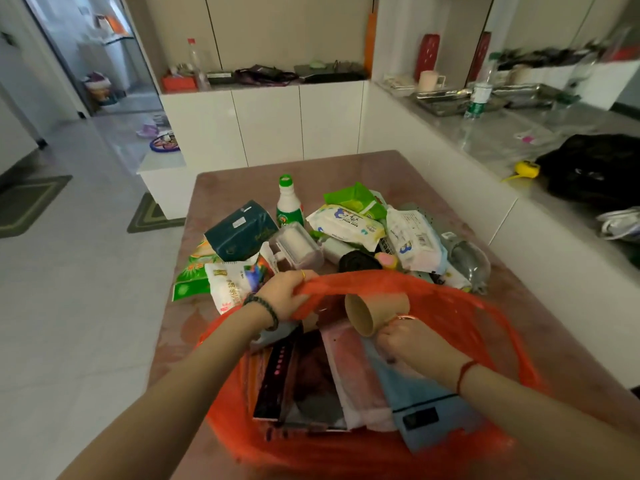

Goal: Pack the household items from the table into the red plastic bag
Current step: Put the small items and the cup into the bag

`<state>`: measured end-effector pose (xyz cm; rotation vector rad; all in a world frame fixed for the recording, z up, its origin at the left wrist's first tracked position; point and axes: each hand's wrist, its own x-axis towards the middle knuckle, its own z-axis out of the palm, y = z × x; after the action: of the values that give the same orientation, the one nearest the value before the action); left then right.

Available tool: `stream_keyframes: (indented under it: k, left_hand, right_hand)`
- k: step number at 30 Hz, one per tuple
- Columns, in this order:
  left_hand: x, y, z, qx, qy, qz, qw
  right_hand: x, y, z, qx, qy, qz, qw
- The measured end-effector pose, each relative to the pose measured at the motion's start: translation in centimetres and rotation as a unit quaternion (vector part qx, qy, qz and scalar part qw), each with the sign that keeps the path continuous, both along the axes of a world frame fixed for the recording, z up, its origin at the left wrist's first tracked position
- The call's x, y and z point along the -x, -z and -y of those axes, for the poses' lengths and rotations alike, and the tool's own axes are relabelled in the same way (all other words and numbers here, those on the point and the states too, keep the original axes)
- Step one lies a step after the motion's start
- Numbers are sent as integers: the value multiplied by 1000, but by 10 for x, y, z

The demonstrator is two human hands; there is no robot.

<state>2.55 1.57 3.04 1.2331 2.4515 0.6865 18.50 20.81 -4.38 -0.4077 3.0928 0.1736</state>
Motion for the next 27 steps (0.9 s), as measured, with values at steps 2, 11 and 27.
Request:
stream_keyframes:
  k: [2, 11, 27]
  left_hand:
    - [-3, 1, 6, 30, 33, -2, 999]
    - [11, 8, 17, 58, 60, 21, 996]
    - [27, 11, 60, -29, -119, 88, 989]
  right_hand:
    - [-2, 9, -2, 27, 72, 12, 997]
    - [15, -81, 16, 228, 185, -210, 933]
    - [153, -37, -33, 223, 277, 98, 929]
